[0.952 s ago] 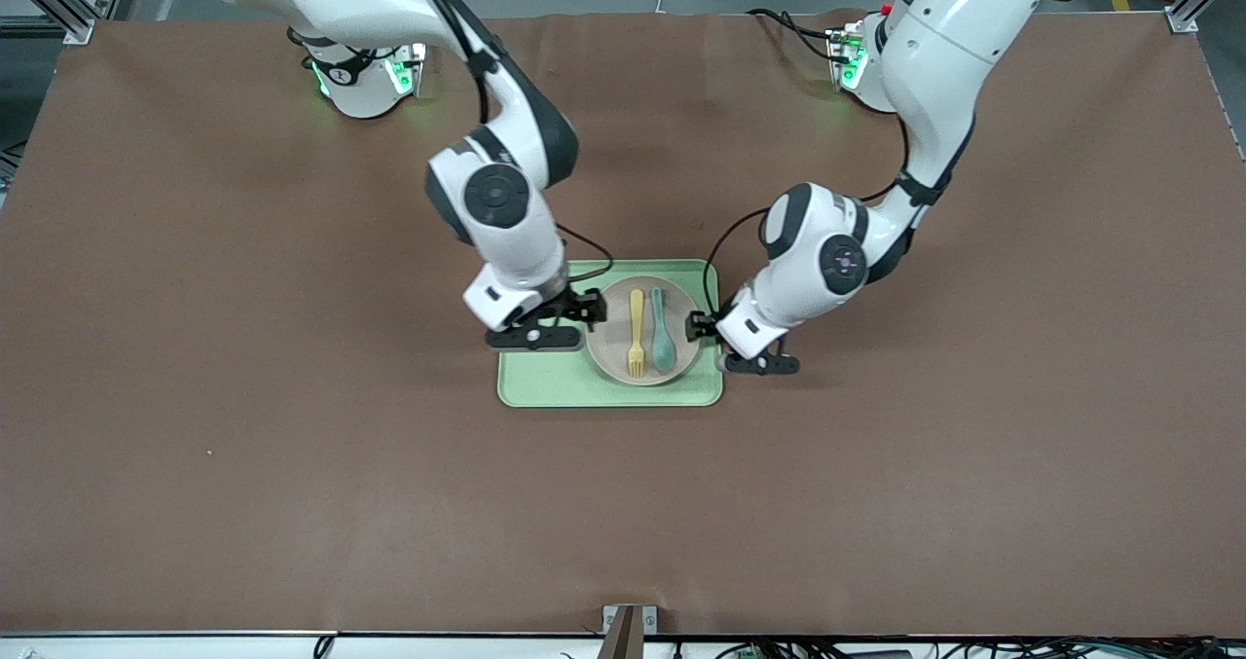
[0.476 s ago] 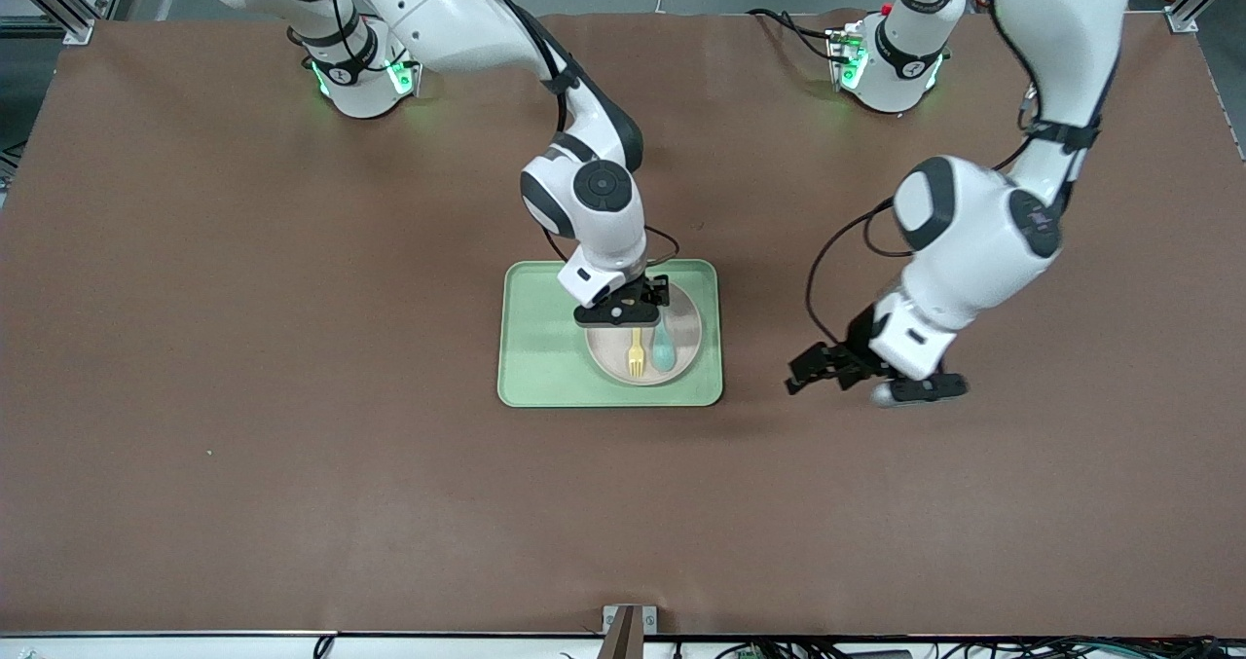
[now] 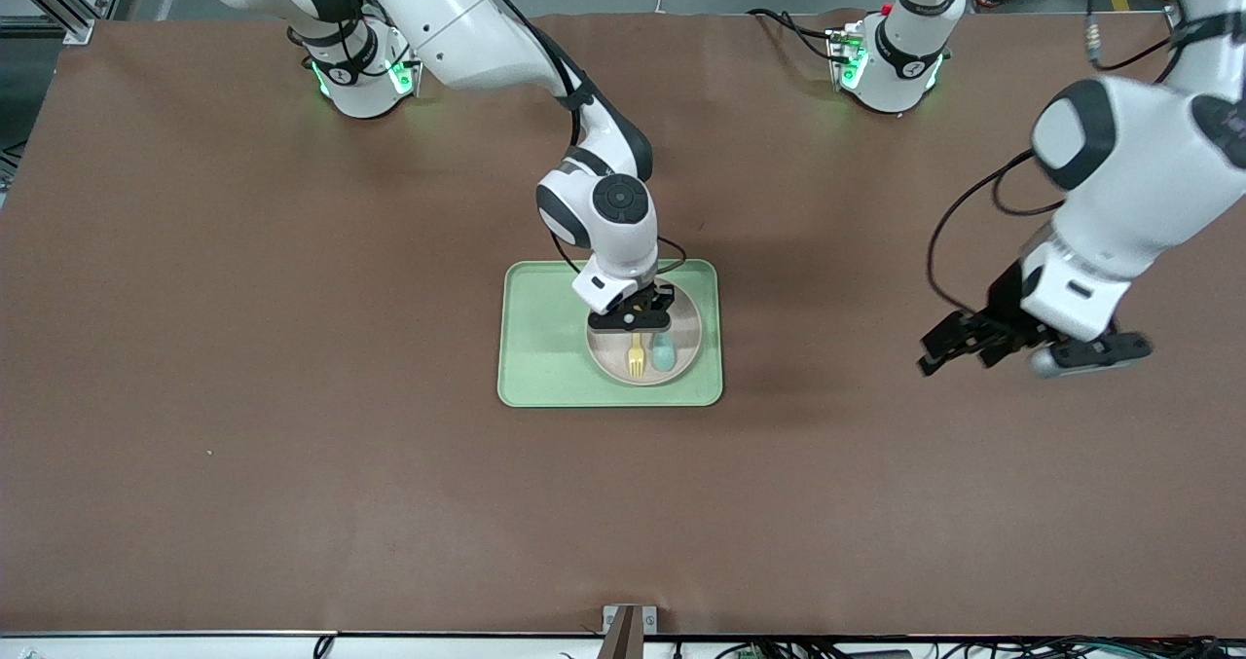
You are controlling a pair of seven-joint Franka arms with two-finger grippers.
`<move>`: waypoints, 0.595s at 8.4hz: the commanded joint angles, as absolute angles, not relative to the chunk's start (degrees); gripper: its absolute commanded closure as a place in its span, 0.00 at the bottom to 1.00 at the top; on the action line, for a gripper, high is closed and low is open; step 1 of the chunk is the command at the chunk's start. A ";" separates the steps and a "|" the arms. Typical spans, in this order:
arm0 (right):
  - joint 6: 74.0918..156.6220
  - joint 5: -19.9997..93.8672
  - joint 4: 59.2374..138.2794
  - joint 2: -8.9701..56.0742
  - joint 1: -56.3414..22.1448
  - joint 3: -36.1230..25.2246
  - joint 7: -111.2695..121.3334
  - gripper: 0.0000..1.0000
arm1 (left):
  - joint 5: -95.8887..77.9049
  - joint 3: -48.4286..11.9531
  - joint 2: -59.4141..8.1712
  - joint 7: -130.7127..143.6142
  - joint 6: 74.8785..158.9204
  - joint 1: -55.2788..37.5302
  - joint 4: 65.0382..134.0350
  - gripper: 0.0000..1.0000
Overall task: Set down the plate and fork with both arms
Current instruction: 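Grasp the yellow fork with the right gripper while the left withdraws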
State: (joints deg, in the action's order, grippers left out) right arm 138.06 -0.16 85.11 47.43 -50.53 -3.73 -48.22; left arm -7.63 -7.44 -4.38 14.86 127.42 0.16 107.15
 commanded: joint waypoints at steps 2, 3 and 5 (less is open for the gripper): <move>136.94 -1.32 84.02 48.08 -51.16 -4.13 -52.21 1.00 | -1.52 3.51 5.07 11.45 112.71 -7.03 106.88 0.01; 136.59 -1.06 84.11 47.03 -50.63 -4.04 -51.95 1.00 | 0.16 3.60 7.10 7.95 110.59 -7.03 107.05 0.01; 128.98 -0.18 84.02 43.18 -48.53 -3.78 -51.33 1.00 | 1.49 3.69 8.26 1.79 108.81 -6.42 106.27 0.01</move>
State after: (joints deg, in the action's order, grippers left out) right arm 133.57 -0.16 83.58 46.84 -50.34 -4.39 -50.73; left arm 0.13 3.20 7.70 4.93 109.75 -6.13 106.49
